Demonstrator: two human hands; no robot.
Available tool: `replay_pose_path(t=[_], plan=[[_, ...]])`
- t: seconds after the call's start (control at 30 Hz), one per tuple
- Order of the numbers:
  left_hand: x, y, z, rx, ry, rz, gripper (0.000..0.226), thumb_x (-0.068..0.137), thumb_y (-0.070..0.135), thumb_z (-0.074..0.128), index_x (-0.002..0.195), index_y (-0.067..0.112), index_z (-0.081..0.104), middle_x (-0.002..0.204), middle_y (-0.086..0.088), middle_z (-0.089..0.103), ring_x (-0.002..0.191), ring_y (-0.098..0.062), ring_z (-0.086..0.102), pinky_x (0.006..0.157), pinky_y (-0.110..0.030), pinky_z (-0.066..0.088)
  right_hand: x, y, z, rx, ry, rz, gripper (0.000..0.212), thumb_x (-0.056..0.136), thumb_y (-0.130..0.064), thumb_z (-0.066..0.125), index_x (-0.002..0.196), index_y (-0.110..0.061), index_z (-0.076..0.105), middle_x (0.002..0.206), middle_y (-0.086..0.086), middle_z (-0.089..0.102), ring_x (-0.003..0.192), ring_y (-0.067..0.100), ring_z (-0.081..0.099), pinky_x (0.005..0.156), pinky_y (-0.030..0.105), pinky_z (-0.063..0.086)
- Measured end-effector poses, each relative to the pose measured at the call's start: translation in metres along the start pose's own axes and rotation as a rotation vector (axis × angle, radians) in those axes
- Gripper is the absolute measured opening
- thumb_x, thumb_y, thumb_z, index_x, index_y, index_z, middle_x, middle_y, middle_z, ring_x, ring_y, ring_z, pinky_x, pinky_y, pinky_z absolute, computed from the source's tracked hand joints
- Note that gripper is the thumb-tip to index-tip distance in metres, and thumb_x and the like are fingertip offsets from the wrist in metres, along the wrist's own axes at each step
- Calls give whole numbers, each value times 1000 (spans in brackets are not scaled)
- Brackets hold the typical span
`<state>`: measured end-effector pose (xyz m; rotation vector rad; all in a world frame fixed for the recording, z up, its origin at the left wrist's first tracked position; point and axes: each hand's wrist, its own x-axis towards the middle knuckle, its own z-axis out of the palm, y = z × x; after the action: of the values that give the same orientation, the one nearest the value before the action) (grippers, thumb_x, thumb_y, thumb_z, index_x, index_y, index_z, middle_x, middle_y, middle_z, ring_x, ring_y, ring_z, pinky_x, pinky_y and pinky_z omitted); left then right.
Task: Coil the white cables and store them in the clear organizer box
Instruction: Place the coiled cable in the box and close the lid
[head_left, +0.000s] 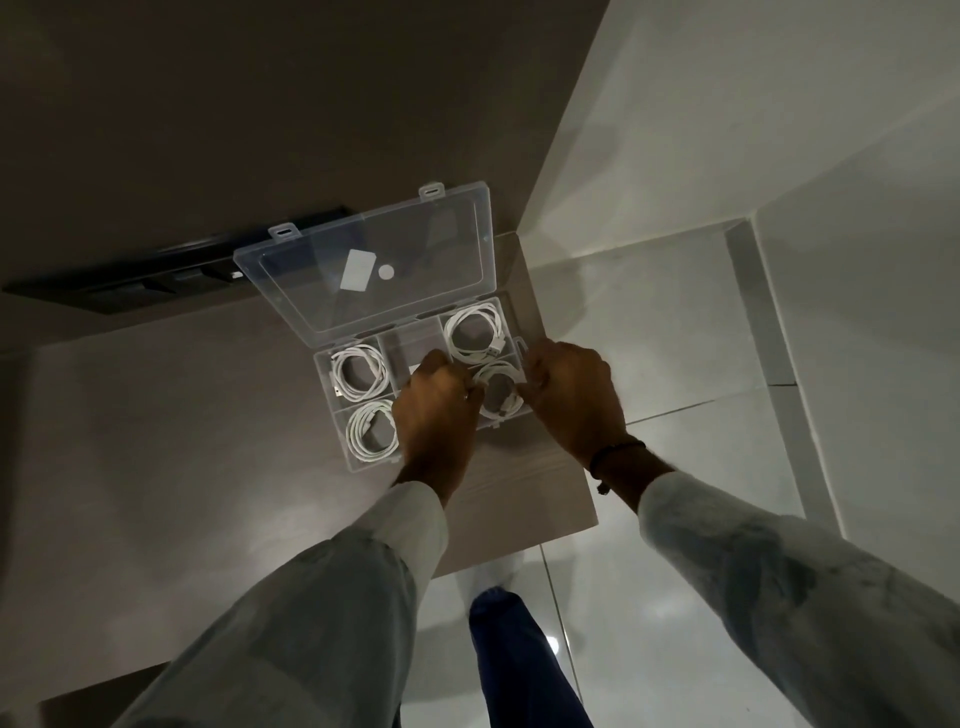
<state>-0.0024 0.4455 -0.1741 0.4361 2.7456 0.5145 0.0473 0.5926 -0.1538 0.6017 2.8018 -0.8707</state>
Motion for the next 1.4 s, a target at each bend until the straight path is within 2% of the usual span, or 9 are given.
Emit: replay_pose_path(t=[0.1,0.37,0.47,0.63,0.77,1.0,1.17,1.27,1.4], plan=[[1,-4,2,62,11,58,24,91,36,69,91,12,71,101,-7,65,75,-26,68,61,-34,55,4,3,8,164,34,224,18,76,-16,84,75,-8,69,70,7,71,62,23,63,59,27,50],[-2,-26,-29,-275,6,78,16,92,30,68,94,15,72,100,-4,63,79,-16,60,65,-33,54,15,-11,-9,49,-104,344,23,82,-36,77,76,-15,73,76,1,70,66,16,59,53,17,39],[6,-45,-60,-389,225,-124,6,94,17,63,94,12,67,99,-10,66,82,-23,63,72,-34,53,26,-30,-29,71,-53,272,21,86,-26,68,87,-5,72,93,11,75,85,30,69,77,37,57],[41,-79,-103,-887,379,-610,24,101,17,46,120,4,49,117,-26,61,98,-38,60,81,-35,47,74,-80,-63,579,-115,431,44,95,-20,52,139,-16,57,145,8,57,133,27,52,113,41,41],[44,-82,-132,-1147,222,-675,40,107,42,26,110,19,58,100,1,67,77,-14,58,58,-24,47,83,-102,-82,648,-137,463,59,69,-38,44,118,-15,68,133,9,64,121,27,57,97,38,42],[-22,-95,-116,-508,67,-232,57,102,50,29,93,10,68,96,-6,67,93,-16,60,83,-27,44,18,-50,-70,300,-132,238,38,85,-39,49,86,-13,76,87,6,74,78,16,65,78,32,47],[-68,-106,-68,76,-193,289,60,100,31,55,153,9,36,163,-19,30,150,-36,31,122,-46,32,-29,-13,-23,-370,-221,-399,38,80,-33,76,114,-14,75,134,13,66,130,35,57,111,55,42],[-80,-108,-54,27,-279,259,68,103,15,45,160,10,9,169,-13,-3,157,-28,-2,128,-46,14,-36,-8,-3,-374,-169,-442,28,80,-22,81,104,-9,77,133,19,65,128,40,59,106,56,47],[-83,-112,-45,185,-142,367,76,87,-4,62,154,-4,25,163,-29,18,152,-44,17,120,-53,33,-36,-16,8,-357,-89,-389,25,75,-21,87,94,-9,78,125,18,69,121,39,63,95,49,51]])
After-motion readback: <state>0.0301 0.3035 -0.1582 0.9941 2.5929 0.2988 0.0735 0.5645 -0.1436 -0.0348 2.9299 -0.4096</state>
